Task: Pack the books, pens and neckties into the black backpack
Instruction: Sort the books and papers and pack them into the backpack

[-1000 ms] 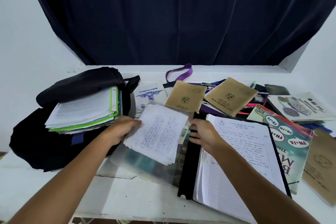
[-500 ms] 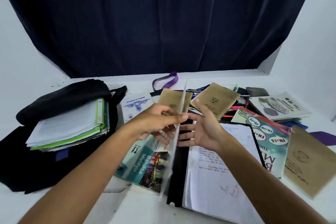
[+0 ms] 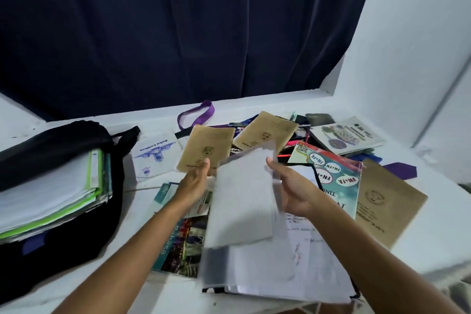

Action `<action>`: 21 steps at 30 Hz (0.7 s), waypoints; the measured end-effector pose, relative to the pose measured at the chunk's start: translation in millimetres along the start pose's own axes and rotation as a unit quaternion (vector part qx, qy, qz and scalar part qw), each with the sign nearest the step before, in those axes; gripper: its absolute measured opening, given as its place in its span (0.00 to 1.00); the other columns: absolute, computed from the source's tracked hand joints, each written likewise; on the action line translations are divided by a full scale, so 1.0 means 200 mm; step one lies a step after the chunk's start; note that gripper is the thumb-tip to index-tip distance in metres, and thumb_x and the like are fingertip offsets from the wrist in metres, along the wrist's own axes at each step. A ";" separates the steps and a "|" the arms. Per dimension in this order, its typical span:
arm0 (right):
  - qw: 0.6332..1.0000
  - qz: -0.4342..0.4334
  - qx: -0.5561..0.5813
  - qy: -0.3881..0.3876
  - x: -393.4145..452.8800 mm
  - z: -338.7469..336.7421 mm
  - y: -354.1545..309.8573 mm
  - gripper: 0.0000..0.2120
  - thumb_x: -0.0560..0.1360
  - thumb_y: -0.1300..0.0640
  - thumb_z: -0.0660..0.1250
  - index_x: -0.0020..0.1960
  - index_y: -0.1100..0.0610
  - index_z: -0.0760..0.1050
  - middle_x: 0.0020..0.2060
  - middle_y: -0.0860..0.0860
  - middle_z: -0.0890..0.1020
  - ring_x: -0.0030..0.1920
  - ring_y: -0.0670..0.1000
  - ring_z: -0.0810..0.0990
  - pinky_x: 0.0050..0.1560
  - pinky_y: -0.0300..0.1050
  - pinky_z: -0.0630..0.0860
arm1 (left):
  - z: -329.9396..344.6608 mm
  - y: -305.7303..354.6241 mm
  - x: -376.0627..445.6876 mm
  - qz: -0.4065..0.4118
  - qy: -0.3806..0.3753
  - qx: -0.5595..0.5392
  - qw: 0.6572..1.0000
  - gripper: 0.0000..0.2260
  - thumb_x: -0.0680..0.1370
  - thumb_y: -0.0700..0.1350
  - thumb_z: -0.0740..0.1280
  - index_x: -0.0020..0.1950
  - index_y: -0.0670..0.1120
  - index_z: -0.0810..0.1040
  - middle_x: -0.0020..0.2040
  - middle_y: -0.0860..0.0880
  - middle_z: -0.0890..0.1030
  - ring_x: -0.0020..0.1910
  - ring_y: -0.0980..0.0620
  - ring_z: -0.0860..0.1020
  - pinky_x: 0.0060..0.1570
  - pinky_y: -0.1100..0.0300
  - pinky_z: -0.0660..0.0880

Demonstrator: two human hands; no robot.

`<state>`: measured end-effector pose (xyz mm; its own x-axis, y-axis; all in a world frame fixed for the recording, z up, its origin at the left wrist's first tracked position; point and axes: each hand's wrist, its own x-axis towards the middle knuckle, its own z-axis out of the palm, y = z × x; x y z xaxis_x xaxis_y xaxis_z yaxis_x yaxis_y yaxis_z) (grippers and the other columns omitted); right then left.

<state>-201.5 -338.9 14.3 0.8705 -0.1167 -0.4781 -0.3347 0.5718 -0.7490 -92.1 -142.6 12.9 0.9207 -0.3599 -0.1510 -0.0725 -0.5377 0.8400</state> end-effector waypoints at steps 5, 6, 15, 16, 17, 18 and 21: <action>0.998 0.000 -0.046 0.051 -0.02 -0.22 0.03 0.09 0.78 0.67 0.62 0.57 0.65 0.77 0.51 0.60 0.85 0.48 0.58 0.85 0.52 0.53 0.80 | 0.14 -0.12 0.02 -0.057 -0.021 0.008 0.998 0.21 0.82 0.59 0.57 0.68 0.47 0.70 0.67 0.45 0.75 0.65 0.45 0.72 0.64 0.51 0.70; 0.994 -0.007 -0.079 0.072 -0.02 -0.26 0.04 0.09 0.77 0.69 0.63 0.56 0.65 0.77 0.50 0.61 0.85 0.48 0.58 0.85 0.53 0.53 0.80 | 0.16 -0.12 0.02 -0.071 -0.023 0.001 0.997 0.21 0.81 0.59 0.59 0.67 0.47 0.71 0.65 0.46 0.76 0.63 0.44 0.74 0.63 0.50 0.71; 0.806 -0.030 -0.507 0.305 -0.07 -0.54 0.02 0.19 0.69 0.46 0.76 0.38 0.60 0.74 0.31 0.55 0.79 0.30 0.53 0.76 0.35 0.44 0.70 | 0.27 -0.08 0.01 -0.095 -0.064 -0.039 0.993 0.17 0.77 0.56 0.68 0.43 0.43 0.72 0.37 0.46 0.74 0.35 0.49 0.77 0.30 0.56 0.79; 0.787 -0.023 -0.531 0.313 -0.08 -0.55 0.03 0.20 0.70 0.44 0.74 0.38 0.60 0.75 0.32 0.54 0.79 0.31 0.52 0.75 0.35 0.44 0.70 | 0.28 -0.08 0.01 -0.094 -0.065 -0.027 0.993 0.16 0.77 0.57 0.69 0.43 0.44 0.72 0.36 0.47 0.74 0.35 0.49 0.76 0.28 0.58 0.79; 0.766 -0.022 -0.556 0.322 -0.08 -0.56 0.03 0.20 0.71 0.42 0.72 0.41 0.59 0.75 0.34 0.54 0.80 0.32 0.52 0.75 0.34 0.43 0.69 | 0.29 -0.07 0.02 -0.093 -0.067 -0.020 0.993 0.17 0.76 0.57 0.70 0.43 0.44 0.72 0.36 0.47 0.74 0.34 0.50 0.76 0.26 0.59 0.77; 0.759 -0.022 -0.561 0.330 -0.09 -0.56 0.03 0.19 0.73 0.41 0.70 0.43 0.59 0.76 0.37 0.53 0.79 0.34 0.51 0.76 0.33 0.41 0.69 | 0.30 -0.07 0.02 -0.093 -0.072 -0.018 0.993 0.17 0.75 0.57 0.70 0.43 0.45 0.72 0.36 0.46 0.74 0.34 0.51 0.75 0.26 0.61 0.75; 0.777 -0.031 -0.534 0.331 -0.09 -0.56 0.04 0.18 0.76 0.44 0.67 0.47 0.61 0.76 0.39 0.53 0.77 0.34 0.50 0.74 0.31 0.40 0.68 | 0.33 -0.06 0.04 -0.097 -0.088 -0.046 0.990 0.18 0.72 0.56 0.74 0.44 0.42 0.75 0.39 0.47 0.79 0.36 0.50 0.78 0.32 0.61 0.75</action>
<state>-259.7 -423.4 -33.5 0.6384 -0.7123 -0.2916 -0.7162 -0.4110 -0.5641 -109.5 -188.7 -33.1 0.8320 -0.3886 -0.3958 0.1423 -0.5401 0.8295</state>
